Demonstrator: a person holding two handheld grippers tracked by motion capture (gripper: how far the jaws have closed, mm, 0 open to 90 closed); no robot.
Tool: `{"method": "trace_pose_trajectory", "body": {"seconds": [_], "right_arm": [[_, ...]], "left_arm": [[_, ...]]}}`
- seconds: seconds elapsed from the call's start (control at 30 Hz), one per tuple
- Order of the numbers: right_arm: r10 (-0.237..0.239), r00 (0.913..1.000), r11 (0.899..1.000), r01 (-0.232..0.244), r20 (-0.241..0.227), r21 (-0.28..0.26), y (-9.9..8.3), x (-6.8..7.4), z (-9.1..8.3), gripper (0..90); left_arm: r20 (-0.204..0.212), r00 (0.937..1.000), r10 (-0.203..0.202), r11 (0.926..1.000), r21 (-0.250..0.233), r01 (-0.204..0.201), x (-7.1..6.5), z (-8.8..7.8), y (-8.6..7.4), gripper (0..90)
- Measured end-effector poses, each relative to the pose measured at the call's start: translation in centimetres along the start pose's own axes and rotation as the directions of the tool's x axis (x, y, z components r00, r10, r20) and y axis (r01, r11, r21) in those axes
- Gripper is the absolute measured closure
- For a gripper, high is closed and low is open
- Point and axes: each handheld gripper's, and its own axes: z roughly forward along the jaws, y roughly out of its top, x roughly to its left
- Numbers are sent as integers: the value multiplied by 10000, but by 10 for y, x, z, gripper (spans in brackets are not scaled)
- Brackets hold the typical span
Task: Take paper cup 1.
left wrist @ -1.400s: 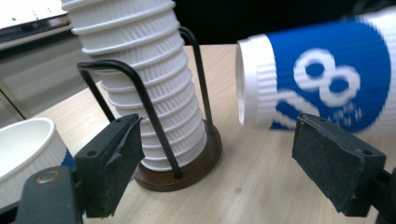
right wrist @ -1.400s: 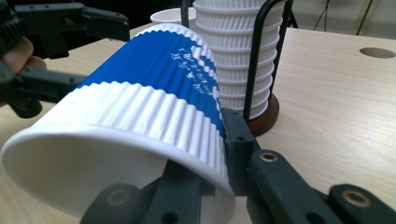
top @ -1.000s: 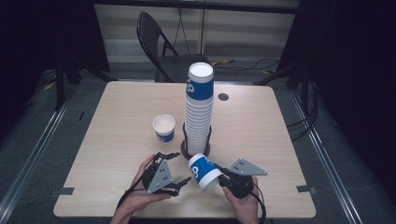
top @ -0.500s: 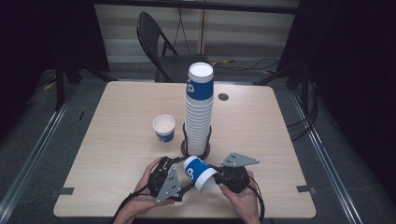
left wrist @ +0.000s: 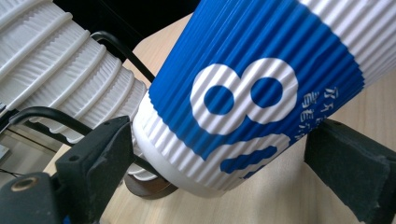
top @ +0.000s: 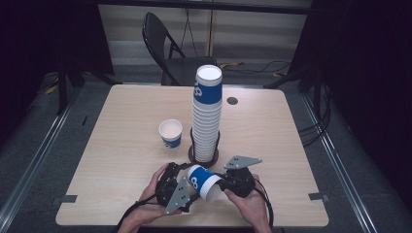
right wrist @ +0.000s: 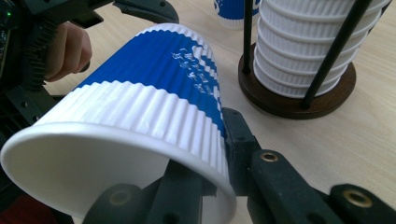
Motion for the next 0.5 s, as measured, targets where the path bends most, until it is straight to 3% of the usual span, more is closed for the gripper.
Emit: {"method": "trace_pose_trajectory", "body": {"seconds": [0.27, 0.4, 0.5], "right_arm": [[13, 9996, 9995, -4, -297, 311, 3, 0, 7, 855], [45, 9995, 9997, -38, -309, 236, 5, 1, 8, 860], [35, 9991, 9998, -26, -432, 202, 7, 2, 9, 861]], "left_arm": [[84, 9976, 694, 9974, 198, -695, -5, 2, 7, 55], [171, 9973, 707, 9974, -134, -705, -6, 3, 9, 71], [187, 9970, 751, 9971, -127, -749, -7, 6, 13, 77]]}}
